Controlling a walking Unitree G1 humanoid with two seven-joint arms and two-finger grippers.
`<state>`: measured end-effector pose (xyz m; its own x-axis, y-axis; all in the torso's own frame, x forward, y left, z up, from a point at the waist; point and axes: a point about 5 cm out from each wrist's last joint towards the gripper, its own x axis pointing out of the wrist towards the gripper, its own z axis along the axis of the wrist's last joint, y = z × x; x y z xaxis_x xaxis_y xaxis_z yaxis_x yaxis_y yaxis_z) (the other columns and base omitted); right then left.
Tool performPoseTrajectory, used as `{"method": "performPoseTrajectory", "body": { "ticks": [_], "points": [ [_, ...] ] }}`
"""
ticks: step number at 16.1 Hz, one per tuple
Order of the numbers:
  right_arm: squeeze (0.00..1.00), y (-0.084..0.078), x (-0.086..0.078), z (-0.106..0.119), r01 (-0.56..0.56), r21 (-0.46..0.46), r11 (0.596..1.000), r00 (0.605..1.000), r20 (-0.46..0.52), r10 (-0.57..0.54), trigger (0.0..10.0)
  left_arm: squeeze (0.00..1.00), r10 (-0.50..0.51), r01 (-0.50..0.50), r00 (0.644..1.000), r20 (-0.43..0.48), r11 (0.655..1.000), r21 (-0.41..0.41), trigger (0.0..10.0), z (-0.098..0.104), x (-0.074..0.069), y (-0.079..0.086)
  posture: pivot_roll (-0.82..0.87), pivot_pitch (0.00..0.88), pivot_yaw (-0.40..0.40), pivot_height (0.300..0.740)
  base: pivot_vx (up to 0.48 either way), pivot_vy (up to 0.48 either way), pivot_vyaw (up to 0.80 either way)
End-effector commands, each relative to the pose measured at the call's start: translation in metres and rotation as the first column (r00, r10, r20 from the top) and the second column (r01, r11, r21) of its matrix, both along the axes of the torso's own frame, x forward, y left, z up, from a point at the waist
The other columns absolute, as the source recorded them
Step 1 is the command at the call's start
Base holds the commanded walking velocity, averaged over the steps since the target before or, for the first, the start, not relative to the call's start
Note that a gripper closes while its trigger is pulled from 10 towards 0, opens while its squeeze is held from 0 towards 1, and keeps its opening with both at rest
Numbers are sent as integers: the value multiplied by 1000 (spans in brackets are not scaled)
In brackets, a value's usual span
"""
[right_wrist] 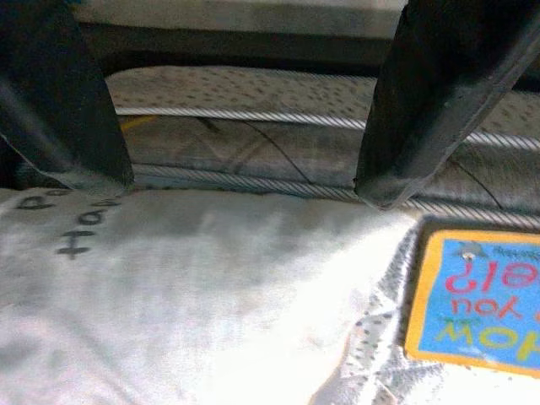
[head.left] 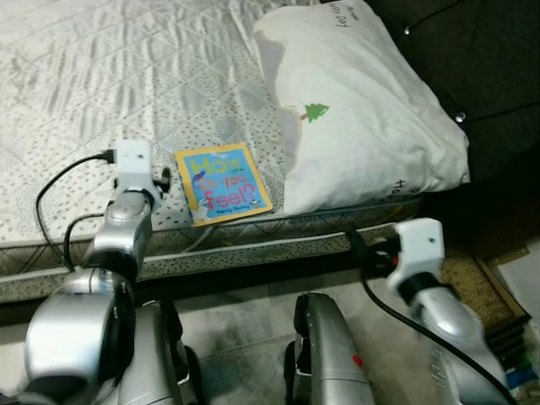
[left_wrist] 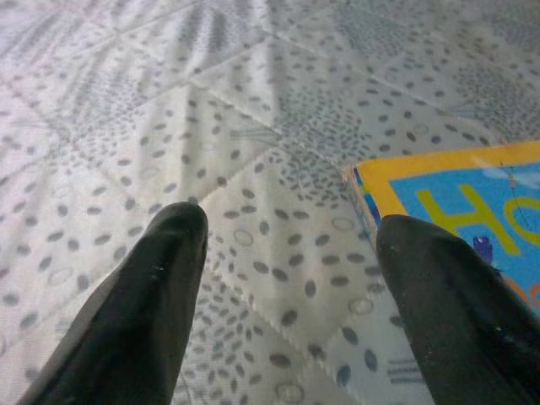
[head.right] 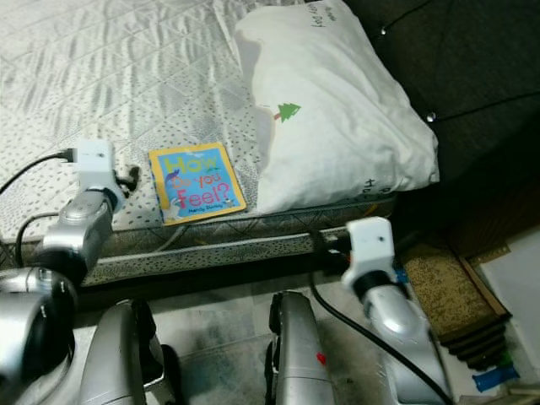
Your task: Clean up the room
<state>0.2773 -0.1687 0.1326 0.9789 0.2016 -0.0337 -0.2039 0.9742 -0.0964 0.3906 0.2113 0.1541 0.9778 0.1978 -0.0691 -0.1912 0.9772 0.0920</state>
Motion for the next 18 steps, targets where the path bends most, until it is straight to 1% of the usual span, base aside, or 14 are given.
{"method": "performPoseTrajectory", "body": {
  "ticks": [1,2,3,5,6,9,10,11,12,13,14,15,16,18],
  "points": [
    [0,0,1,-4,-1,11,1000,1000,-8,1,10000,1000,11,-11,1000,15,1000,-3,10000,-23,-16,-7,-105,245,-96,549,0,0,0],
    [0,3,3,-4,-3,19,1000,1000,-6,4,10000,1000,11,-11,1000,28,1000,-2,10000,-28,-22,-10,-101,245,-95,549,0,0,0],
    [0,6,5,-5,-10,27,1000,1000,-3,10,10000,1000,-16,17,999,42,1000,-9,10000,-36,-35,-20,-85,241,-89,549,0,0,0],
    [0,9,7,-5,-13,34,999,1000,0,13,10000,1000,-77,77,995,64,997,4,10000,-37,-43,-34,-68,236,-83,549,0,0,0],
    [0,13,10,-6,-15,45,999,1000,3,15,10000,1000,-159,157,984,78,987,33,10000,-38,-51,-52,-52,229,-73,549,0,0,0],
    [0,18,14,-7,-10,64,998,1000,18,9,10000,1000,-282,278,956,78,959,56,10000,-37,-60,-78,-43,216,-53,549,0,0,0],
    [0,18,15,-7,-7,67,998,1000,21,6,10000,1000,-321,319,947,33,947,37,10000,-41,-60,-86,-43,214,-48,549,0,0,0],
    [0,19,15,-7,-6,69,998,1000,22,5,10000,1000,-341,341,940,-3,940,30,10000,-45,-60,-89,-43,212,-44,549,0,0,0],
    [0,19,15,-7,-6,69,998,1000,22,5,10000,1000,-341,341,940,-3,940,30,10000,-45,-60,-89,-43,212,-44,549,0,0,0],
    [0,19,15,-7,-5,70,998,1000,24,4,10000,1000,-356,357,934,-37,934,21,10000,-49,-61,-91,-44,212,-43,549,0,0,0],
    [0,19,15,-7,-3,73,997,1000,29,1,10000,765,-390,397,909,-149,918,17,10000,-63,-66,-95,-49,213,-40,549,0,0,0],
    [0,19,16,-7,-1,74,997,999,33,-2,10000,145,-398,409,894,-207,913,10,10000,-71,-68,-96,-49,213,-40,549,0,0,0],
    [0,18,16,-8,0,75,997,999,35,-3,10000,0,-397,408,890,-223,913,5,10000,-73,-68,-96,-50,216,-39,549,0,0,0],
    [0,18,14,-8,3,74,997,999,35,-6,10000,0,-391,402,879,-273,915,-15,10000,-81,-66,-95,-53,221,-38,549,0,0,0]
  ]
}}
